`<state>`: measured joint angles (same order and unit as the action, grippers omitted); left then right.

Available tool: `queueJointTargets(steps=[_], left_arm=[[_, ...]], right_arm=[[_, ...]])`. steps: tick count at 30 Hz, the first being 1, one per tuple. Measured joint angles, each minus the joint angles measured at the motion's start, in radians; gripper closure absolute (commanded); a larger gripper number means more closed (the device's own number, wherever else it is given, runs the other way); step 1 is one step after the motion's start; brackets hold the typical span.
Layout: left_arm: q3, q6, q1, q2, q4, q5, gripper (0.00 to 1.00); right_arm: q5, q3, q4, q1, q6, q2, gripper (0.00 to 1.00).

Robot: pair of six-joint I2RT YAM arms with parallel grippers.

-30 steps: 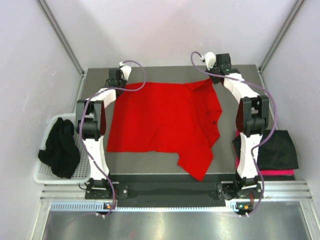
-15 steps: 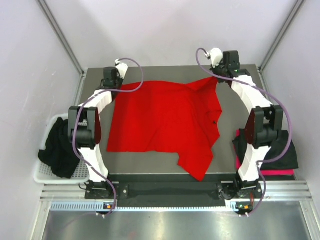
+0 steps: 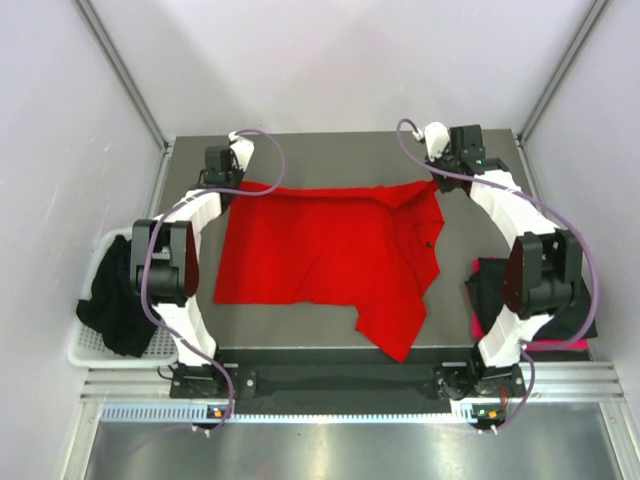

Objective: Fold and stack the t-shirts
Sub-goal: Fold the tshirt

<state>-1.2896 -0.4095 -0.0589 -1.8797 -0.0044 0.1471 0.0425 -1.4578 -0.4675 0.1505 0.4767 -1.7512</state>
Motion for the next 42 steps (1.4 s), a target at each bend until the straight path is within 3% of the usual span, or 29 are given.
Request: queueJointTargets(steps=[10, 29, 31, 32, 33, 34, 37, 42], left_arm=[[0.074, 0.0, 0.003, 0.067, 0.0, -0.001, 1.0], [0.208, 0.008, 0.004, 0.109, -0.027, 0.0, 1.0], [0.216, 0.008, 0.004, 0.11, -0.029, 0.0, 0.86], [0.218, 0.01, 0.004, 0.111, -0.032, 0.0, 0.7], [0.218, 0.007, 0.004, 0.113, -0.035, 0.001, 0.63], [0.218, 0.014, 0.004, 0.116, -0.04, 0.003, 0.59], [0.218, 0.027, 0.005, 0.148, -0.068, 0.017, 0.52], [0.216, 0.041, 0.006, 0.265, -0.098, 0.003, 0.51]], right_arm=[[0.021, 0.116, -0.013, 0.0, -0.013, 0.13, 1.0], [0.085, 0.314, -0.015, 0.006, -0.035, 0.21, 1.0], [0.089, 0.327, -0.014, 0.007, -0.035, 0.211, 0.98], [0.092, 0.332, -0.014, 0.007, -0.035, 0.211, 0.94], [0.093, 0.332, -0.017, 0.007, -0.035, 0.211, 0.84], [0.094, 0.332, -0.018, 0.007, -0.04, 0.211, 0.8], [0.098, 0.328, -0.026, 0.007, -0.033, 0.222, 0.77], [0.104, 0.294, -0.038, 0.008, -0.034, 0.28, 0.72]])
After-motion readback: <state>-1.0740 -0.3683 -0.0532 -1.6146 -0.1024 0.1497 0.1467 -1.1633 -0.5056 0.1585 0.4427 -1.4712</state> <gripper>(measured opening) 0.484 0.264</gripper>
